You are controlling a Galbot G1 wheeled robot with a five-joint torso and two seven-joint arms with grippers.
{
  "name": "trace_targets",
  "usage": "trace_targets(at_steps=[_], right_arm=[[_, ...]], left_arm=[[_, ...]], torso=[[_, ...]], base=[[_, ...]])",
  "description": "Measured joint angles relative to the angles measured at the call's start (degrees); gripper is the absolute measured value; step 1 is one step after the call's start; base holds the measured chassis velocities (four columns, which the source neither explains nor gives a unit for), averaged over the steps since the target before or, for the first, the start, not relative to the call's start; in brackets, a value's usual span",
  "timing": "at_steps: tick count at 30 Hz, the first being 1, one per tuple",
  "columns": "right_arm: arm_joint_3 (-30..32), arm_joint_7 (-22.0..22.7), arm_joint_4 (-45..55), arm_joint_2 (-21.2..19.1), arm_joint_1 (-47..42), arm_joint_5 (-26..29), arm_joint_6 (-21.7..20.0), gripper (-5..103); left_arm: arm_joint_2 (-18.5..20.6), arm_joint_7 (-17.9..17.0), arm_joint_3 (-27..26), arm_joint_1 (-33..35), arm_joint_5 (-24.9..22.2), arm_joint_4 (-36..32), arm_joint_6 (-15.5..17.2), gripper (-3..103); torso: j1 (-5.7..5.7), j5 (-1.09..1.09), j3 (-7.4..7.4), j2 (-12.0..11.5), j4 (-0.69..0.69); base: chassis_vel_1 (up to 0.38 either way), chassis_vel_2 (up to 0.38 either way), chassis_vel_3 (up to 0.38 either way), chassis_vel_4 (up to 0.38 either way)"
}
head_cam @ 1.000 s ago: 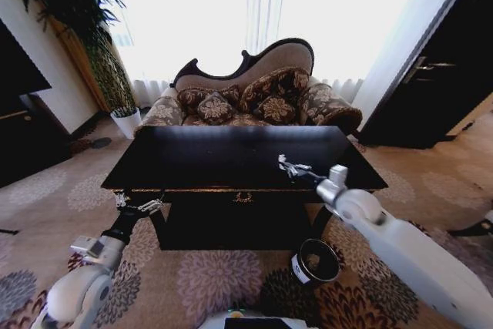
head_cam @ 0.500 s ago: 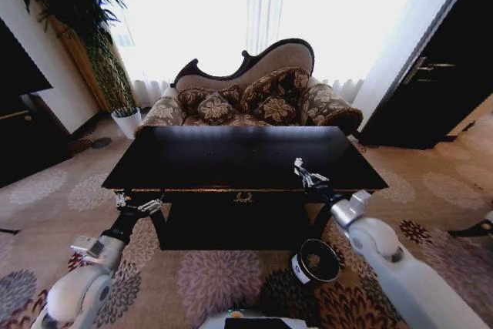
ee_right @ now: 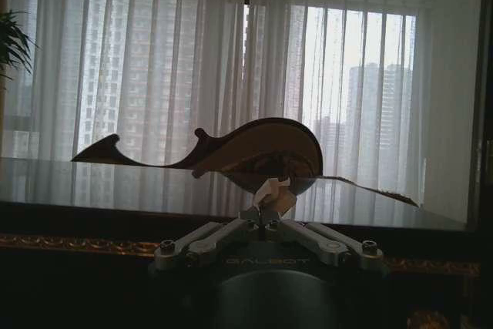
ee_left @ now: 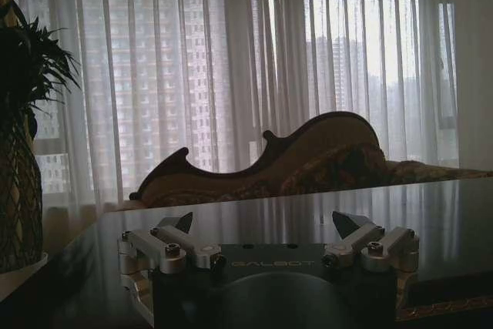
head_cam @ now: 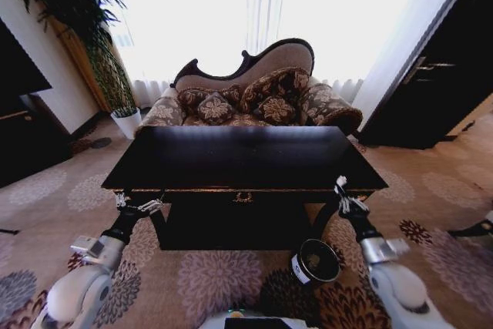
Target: Move to the front of the table and place the trash on the table into the trash bin.
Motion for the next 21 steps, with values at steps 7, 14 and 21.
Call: trace_targets(at_steps=[7,14,21], right_arm=[[-1.79,-0.23,-11.23,3.38,1.40,-1.71,5.78,0],[-4.52,-0.95,-20.60,4.55,3.32,-3.40,9.52,0],[-9.84,-0.46,-31.97,5.20,5.97,-5.43,12.87,0]], left_arm=[[0.00,0.00,0.00,0.00,0.00,0.00,0.00,100],[0.00,0.00,0.00,0.00,0.00,0.00,0.00,100],[0.00,0.00,0.00,0.00,0.00,0.00,0.00,100]], torso=[[0.00,0.01,0.00,0.00,0.00],[0.01,0.03,0.00,0.00,0.01],[0.00,0.01,0.00,0.00,0.01]], base=[[0.000,0.000,0.000,0.000],[0.000,0.000,0.000,0.000],[0.000,0.000,0.000,0.000]])
